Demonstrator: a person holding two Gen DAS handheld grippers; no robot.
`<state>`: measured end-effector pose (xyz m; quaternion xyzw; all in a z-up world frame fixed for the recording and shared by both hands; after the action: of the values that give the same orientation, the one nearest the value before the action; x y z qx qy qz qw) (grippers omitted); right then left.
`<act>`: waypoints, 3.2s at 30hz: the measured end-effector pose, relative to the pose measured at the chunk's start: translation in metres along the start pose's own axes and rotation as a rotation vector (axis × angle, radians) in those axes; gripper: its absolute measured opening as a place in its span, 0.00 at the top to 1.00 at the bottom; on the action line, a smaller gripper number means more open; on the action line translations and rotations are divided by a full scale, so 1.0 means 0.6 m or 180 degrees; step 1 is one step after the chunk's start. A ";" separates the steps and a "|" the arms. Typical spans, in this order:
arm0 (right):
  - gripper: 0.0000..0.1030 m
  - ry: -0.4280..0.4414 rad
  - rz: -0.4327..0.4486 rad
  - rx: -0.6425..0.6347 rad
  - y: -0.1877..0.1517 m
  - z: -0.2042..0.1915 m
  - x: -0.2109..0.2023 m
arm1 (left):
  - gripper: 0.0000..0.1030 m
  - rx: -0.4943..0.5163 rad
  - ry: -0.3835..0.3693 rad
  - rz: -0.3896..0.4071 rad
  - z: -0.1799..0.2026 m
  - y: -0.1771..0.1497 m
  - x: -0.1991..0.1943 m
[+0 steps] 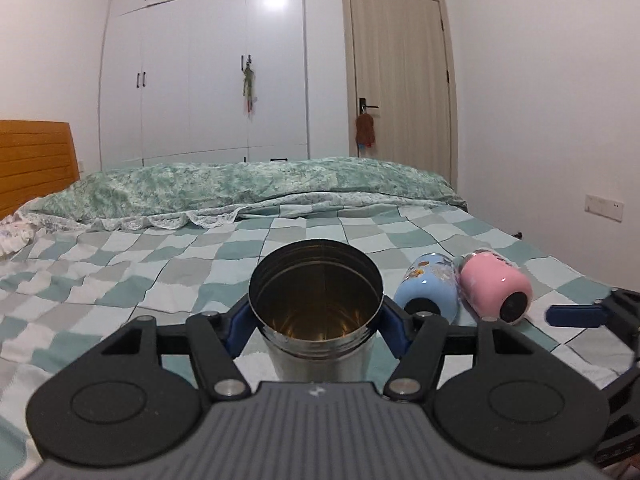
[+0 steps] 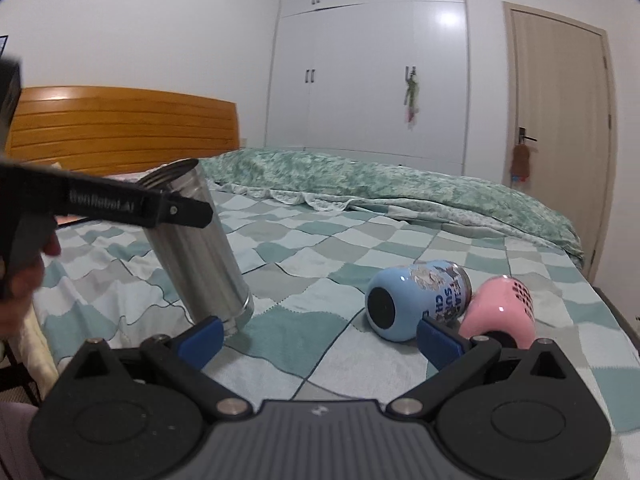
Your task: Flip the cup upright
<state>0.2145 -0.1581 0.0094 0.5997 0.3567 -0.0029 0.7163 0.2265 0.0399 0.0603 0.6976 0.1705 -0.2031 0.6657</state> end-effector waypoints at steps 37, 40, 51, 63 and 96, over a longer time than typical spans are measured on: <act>0.00 -0.0080 0.0154 0.0079 -0.034 -0.023 -0.027 | 0.27 -0.0029 0.0048 0.0170 -0.014 -0.050 -0.028; 0.00 -0.0081 0.0165 0.0090 -0.036 -0.023 -0.032 | 0.26 -0.0026 0.0061 0.0158 -0.011 -0.049 -0.031; 0.00 -0.0218 0.0319 0.0208 -0.055 -0.031 -0.083 | 0.00 0.0042 0.0119 0.0356 0.007 -0.073 -0.098; 0.00 -0.0648 0.0497 0.0415 -0.141 -0.052 -0.198 | 0.00 0.0005 0.0105 0.0445 0.049 -0.174 -0.202; 0.00 -0.0960 0.0765 0.0429 -0.204 -0.058 -0.234 | 0.00 -0.0361 0.0145 0.0342 0.042 -0.255 -0.195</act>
<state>0.0390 -0.2218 -0.0242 0.6773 0.1702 -0.0310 0.7151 0.0468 0.0269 -0.0126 0.6714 0.1591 -0.1411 0.7100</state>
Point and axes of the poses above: each gripper's, at about its wrist camera, not at the fingertips, and x roughly the way its jaws point, z to its right, y to its top, the point moved 4 cm from there along x, roughly the way its jaws point, and after that the axes turned 14 degrees about -z, right-handed, at the moved point
